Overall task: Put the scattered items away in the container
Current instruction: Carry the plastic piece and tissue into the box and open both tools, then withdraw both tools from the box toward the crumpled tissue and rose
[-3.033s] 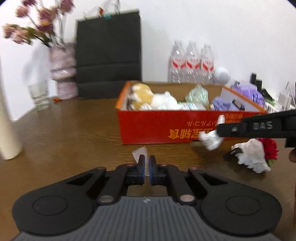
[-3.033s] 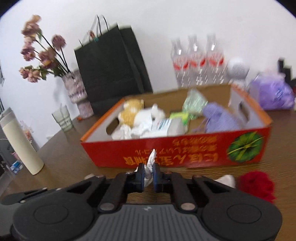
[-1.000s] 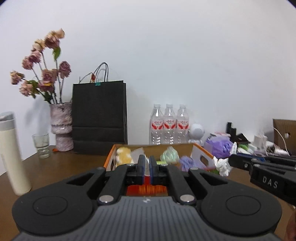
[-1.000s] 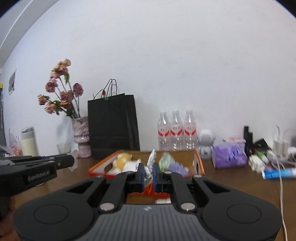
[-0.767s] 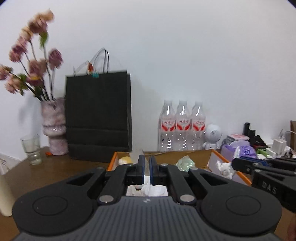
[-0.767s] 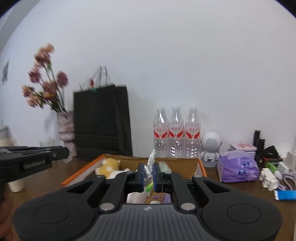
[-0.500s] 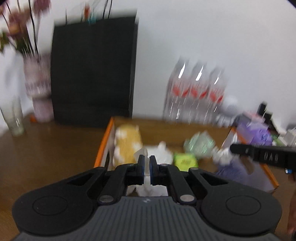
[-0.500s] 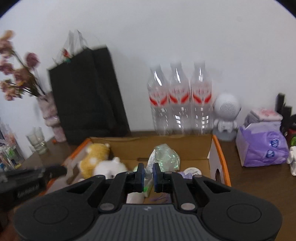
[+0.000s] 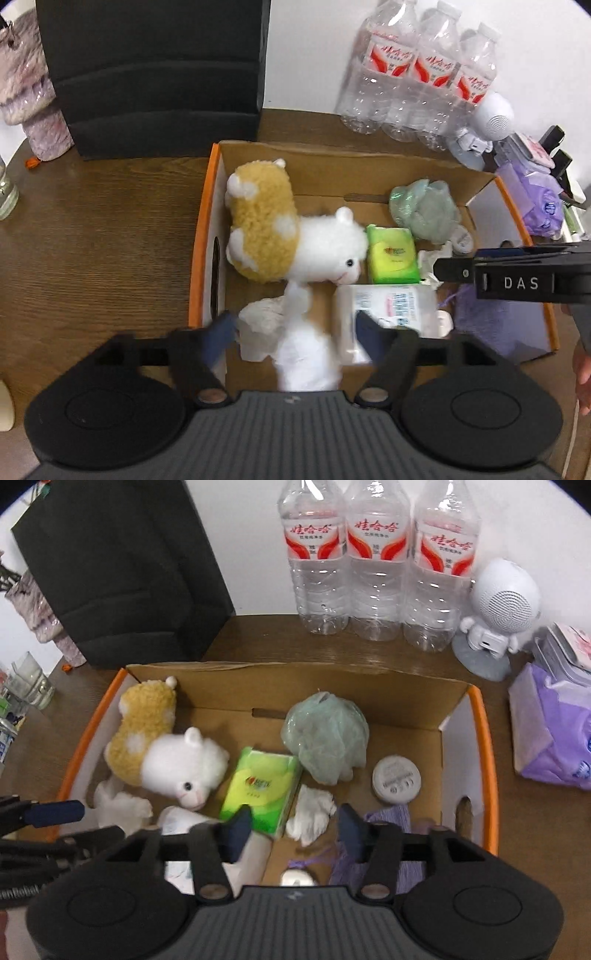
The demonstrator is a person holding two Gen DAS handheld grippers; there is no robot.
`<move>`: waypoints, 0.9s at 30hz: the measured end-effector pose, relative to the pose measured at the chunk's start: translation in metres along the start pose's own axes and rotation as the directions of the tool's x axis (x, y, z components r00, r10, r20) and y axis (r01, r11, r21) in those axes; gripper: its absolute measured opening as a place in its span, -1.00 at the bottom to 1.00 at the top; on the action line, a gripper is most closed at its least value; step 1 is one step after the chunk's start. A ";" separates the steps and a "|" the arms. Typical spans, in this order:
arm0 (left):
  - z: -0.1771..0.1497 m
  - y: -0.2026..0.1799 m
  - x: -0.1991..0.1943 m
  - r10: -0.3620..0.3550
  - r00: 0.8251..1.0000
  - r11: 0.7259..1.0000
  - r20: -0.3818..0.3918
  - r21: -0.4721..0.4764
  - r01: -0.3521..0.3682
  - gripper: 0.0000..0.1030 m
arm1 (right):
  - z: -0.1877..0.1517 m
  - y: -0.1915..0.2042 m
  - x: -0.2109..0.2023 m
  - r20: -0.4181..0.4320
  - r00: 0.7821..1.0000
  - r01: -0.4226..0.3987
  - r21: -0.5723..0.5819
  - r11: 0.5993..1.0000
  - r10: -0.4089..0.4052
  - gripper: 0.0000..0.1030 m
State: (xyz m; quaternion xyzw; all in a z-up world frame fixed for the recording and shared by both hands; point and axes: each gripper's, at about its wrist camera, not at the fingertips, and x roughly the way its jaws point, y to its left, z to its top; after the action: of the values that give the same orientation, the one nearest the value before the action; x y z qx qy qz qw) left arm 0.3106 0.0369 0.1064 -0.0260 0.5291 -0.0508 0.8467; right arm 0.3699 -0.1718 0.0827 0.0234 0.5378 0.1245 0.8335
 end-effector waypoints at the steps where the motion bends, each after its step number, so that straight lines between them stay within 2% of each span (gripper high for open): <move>1: 0.002 -0.003 -0.007 0.008 1.000 1.000 0.002 0.008 -0.008 0.85 | 0.000 0.001 -0.008 -0.014 1.000 0.009 0.008 1.000 -0.009 0.24; 2: 0.004 -0.006 -0.014 0.022 1.000 1.000 0.003 0.017 -0.022 0.90 | 0.000 0.003 -0.015 -0.031 0.999 0.021 0.011 1.000 -0.021 0.41; 5: 0.007 -0.014 -0.039 0.032 0.999 0.999 0.001 0.031 -0.032 0.97 | -0.006 0.006 -0.037 -0.077 0.994 0.072 0.006 0.997 -0.072 0.72; 8: 0.006 -0.020 -0.059 0.035 0.999 0.999 -0.021 0.010 -0.034 0.97 | -0.016 0.002 -0.058 -0.114 0.989 0.102 0.023 0.995 -0.099 0.73; 11: 0.001 -0.028 -0.080 0.043 0.999 0.999 -0.032 0.001 -0.043 0.97 | -0.025 -0.006 -0.082 -0.147 0.985 0.101 0.067 0.993 -0.090 0.73; 21: -0.017 -0.056 -0.143 0.049 0.998 0.999 0.044 0.021 -0.050 1.00 | -0.046 0.008 -0.166 -0.044 0.993 0.112 0.041 0.993 -0.110 0.75; 27: -0.029 -0.063 -0.164 0.071 0.994 0.997 0.086 0.025 -0.073 1.00 | -0.058 0.014 -0.190 -0.003 0.995 0.102 0.045 0.994 -0.102 0.76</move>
State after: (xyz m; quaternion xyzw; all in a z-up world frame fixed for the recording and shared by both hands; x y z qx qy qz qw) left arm 0.2091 -0.0067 0.2461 0.0030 0.4926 -0.0266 0.8699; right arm 0.2412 -0.2077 0.2299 0.0145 0.5411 0.0697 0.8379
